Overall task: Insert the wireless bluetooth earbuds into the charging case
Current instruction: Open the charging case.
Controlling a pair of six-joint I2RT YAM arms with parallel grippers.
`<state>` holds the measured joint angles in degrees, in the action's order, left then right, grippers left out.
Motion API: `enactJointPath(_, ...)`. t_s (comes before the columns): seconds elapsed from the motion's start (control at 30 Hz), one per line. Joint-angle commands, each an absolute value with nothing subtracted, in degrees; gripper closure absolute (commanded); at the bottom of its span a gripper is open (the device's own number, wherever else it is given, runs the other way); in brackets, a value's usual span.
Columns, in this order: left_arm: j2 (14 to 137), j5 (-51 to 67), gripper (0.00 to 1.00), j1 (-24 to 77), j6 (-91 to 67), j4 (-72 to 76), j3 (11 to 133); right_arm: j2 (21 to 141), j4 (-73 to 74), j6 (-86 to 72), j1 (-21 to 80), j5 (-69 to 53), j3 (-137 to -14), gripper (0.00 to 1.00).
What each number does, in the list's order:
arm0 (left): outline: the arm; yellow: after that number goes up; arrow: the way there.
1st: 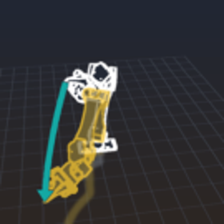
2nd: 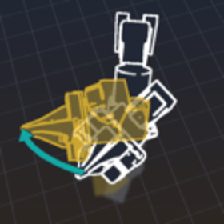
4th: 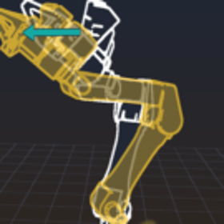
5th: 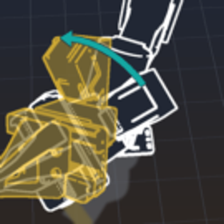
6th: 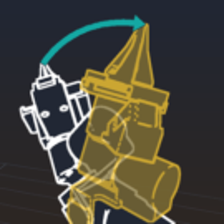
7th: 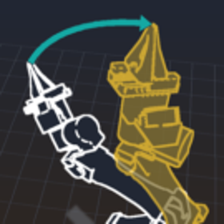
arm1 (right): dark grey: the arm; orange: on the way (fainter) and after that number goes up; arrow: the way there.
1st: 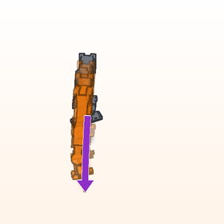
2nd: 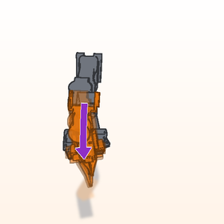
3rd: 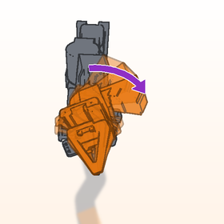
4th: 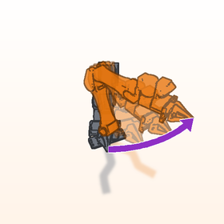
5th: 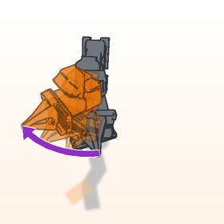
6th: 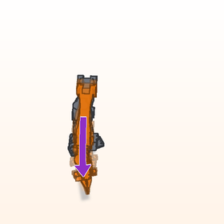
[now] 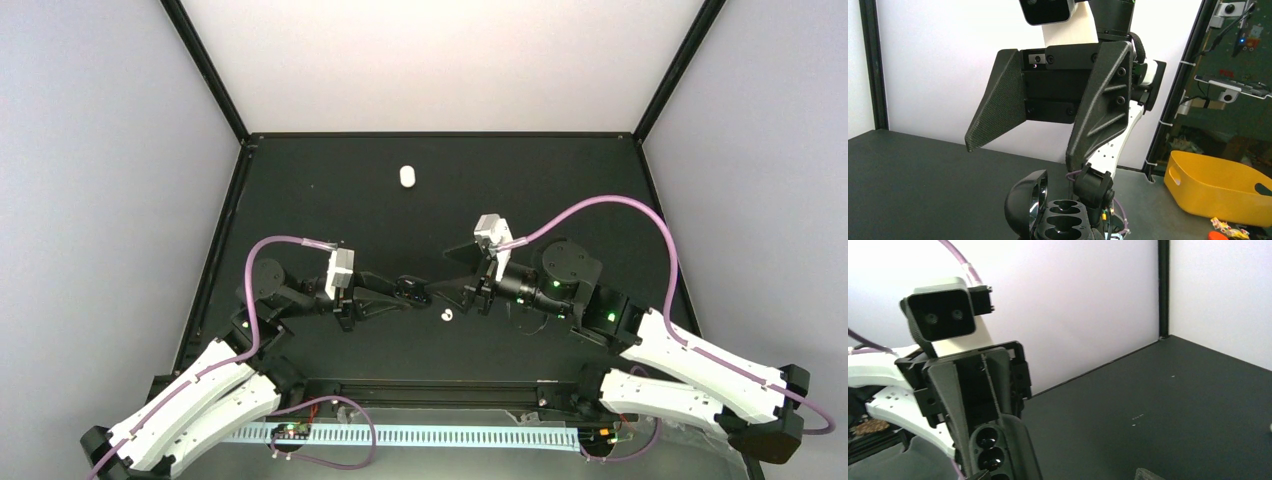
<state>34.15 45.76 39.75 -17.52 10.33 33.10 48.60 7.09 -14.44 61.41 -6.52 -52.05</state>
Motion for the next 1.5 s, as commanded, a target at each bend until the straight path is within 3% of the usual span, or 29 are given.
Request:
enactJointPath(0.0, 34.1, 46.8, 0.98, 40.1, -16.7, 11.0, 33.2, 50.2, 6.7, -13.9, 61.3, -12.5, -54.0, 0.28)
enactJointPath(0.17, 34.1, 46.9, 0.98, 40.1, -17.1, 11.2, 33.4, 51.8, 7.5, -13.8, 61.3, -13.1, -54.8, 0.42)
enactJointPath(0.37, 34.0, 47.2, 0.98, 40.2, -17.3, 11.2, 33.4, 52.8, 7.7, -13.3, 61.3, -13.6, -55.4, 0.53)
enactJointPath(1.47, 36.1, 47.2, 0.97, 40.3, -18.4, 12.9, 34.3, 54.1, 8.4, -10.1, 61.2, -17.8, -56.2, 0.87)
